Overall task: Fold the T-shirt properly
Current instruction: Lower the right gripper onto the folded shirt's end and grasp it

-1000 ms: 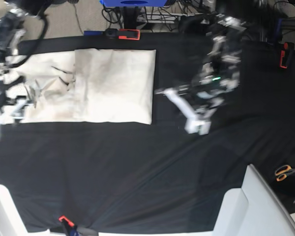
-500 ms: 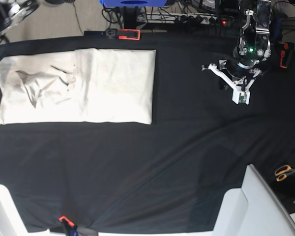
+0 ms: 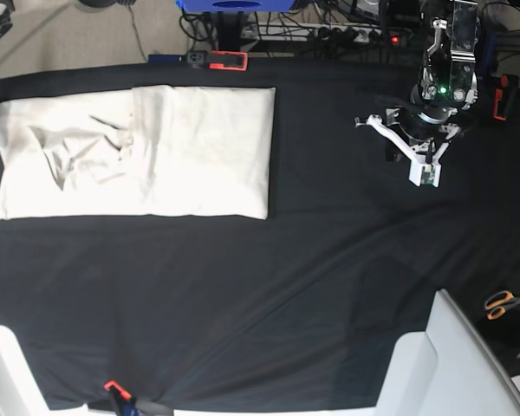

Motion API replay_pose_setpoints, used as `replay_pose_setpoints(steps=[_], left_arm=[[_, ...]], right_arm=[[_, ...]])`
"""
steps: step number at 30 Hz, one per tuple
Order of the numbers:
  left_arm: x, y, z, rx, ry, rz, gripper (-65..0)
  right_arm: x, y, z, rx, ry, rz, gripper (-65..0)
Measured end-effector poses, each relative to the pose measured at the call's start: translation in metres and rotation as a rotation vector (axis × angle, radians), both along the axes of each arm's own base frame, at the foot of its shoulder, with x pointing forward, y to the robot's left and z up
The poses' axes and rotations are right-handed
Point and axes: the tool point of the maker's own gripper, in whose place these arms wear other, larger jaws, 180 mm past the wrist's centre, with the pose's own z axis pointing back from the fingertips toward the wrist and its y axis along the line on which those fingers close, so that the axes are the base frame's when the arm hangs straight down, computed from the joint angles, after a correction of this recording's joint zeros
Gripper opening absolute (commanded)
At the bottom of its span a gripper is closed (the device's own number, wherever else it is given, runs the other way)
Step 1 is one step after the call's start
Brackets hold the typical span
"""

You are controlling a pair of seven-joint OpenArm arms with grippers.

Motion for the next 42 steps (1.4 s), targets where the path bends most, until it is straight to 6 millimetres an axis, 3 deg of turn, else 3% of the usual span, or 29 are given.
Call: replay_pose_setpoints(steps=[5, 23, 32, 37, 42], left_arm=[[0.000, 0.000, 0.000, 0.000, 0.000, 0.000, -65.0], [-0.007, 0.000, -0.004, 0.000, 0.016, 0.000, -65.0], [-0.007, 0.000, -0.004, 0.000, 0.016, 0.000, -65.0], [-0.014, 0.004, -0.016, 0.000, 0.053, 0.012, -65.0], [-0.015, 0.005, -0.017, 0.000, 0.057, 0.014, -65.0]], right_arm=[[0.013, 0.025, -0.008, 0.013, 0.016, 0.086, -9.9], [0.028, 0.049, -0.012, 0.023, -0.003, 0.153, -10.7], [0.030, 0.062, -0.016, 0.044, -0.012, 0.159, -24.0], [0.027, 0.065, -0.017, 0.054, 0.003, 0.168, -30.5], [0.023, 0.067, -0.021, 0.057, 0.026, 0.179, -47.6]])
